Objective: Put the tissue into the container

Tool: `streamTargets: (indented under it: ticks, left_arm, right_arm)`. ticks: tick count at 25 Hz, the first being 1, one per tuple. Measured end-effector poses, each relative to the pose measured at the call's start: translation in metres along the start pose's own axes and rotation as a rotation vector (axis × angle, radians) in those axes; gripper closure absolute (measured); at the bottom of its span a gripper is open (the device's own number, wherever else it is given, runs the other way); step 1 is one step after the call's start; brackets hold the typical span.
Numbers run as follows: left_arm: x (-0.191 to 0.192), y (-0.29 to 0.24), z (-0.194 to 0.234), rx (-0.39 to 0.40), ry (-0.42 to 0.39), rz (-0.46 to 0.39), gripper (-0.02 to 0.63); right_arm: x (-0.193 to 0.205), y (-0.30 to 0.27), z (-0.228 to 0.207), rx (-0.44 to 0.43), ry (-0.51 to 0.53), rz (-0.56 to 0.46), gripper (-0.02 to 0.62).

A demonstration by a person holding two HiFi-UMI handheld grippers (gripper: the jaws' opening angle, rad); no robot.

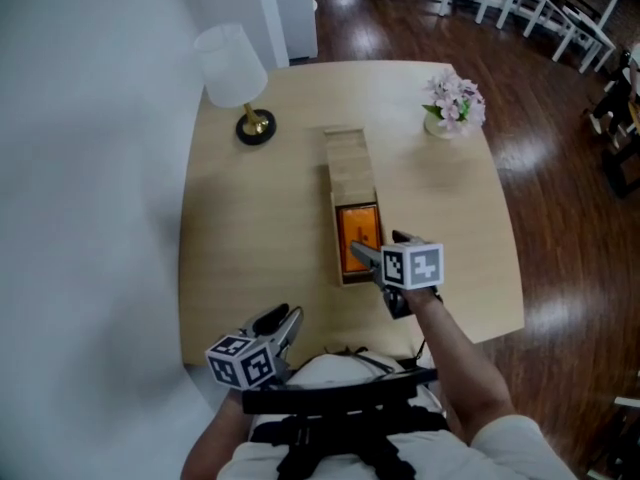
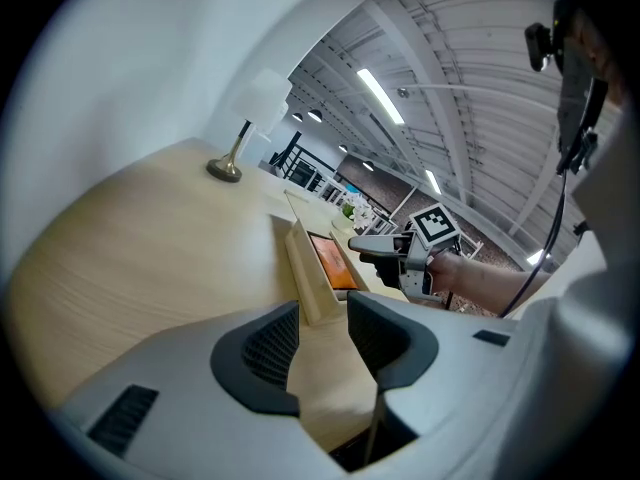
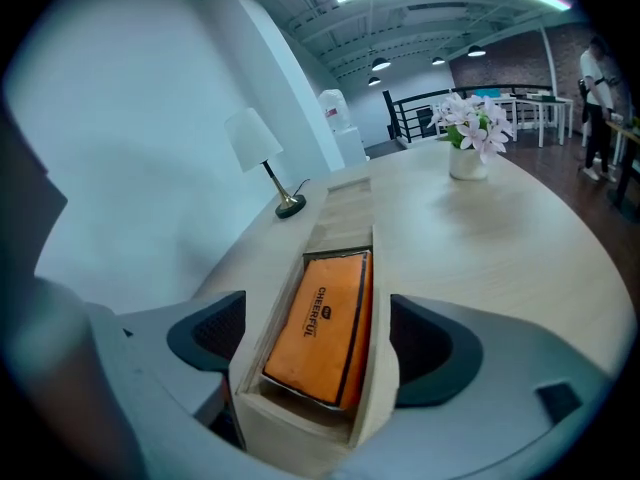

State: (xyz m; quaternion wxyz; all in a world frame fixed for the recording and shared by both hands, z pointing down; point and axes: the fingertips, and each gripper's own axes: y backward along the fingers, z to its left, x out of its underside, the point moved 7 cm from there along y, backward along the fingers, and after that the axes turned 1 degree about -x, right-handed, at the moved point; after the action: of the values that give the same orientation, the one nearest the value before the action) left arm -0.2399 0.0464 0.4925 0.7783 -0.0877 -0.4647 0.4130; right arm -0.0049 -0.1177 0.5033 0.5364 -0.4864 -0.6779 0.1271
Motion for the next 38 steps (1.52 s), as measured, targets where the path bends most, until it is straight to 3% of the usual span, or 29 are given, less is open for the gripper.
streamTargets:
  ticks: [7, 13, 17, 21, 27, 38]
  left_arm:
    - [-0.005, -0.016, -0.020, 0.048, -0.022, -0.003, 0.486]
    - [-0.009, -0.030, -0.042, 0.126, -0.028, -0.027, 0.573]
    - [-0.011, -0.037, -0.057, 0.175, -0.036, -0.033, 0.584]
    - [-0.009, -0.042, -0.066, 0.175, -0.063, -0.028, 0.605]
    - [-0.011, -0.049, -0.078, 0.172, -0.101, -0.012, 0.606]
    - [-0.018, -0.059, -0.108, 0.193, -0.170, 0.012, 0.606]
  right_arm:
    - [0.007, 0.041, -0.020, -0.009, -0.011, -0.027, 0.157]
    - [0.014, 0.069, -0.033, -0.018, 0.020, -0.027, 0.338]
    - [0.019, 0.088, -0.045, -0.014, 0.016, -0.057, 0.487]
    - [0.026, 0.105, -0.062, 0.017, 0.002, -0.099, 0.580]
    - [0.031, 0.124, -0.083, 0.030, -0.058, -0.137, 0.595]
    - [0.031, 0.154, -0.098, 0.040, -0.063, -0.182, 0.595]
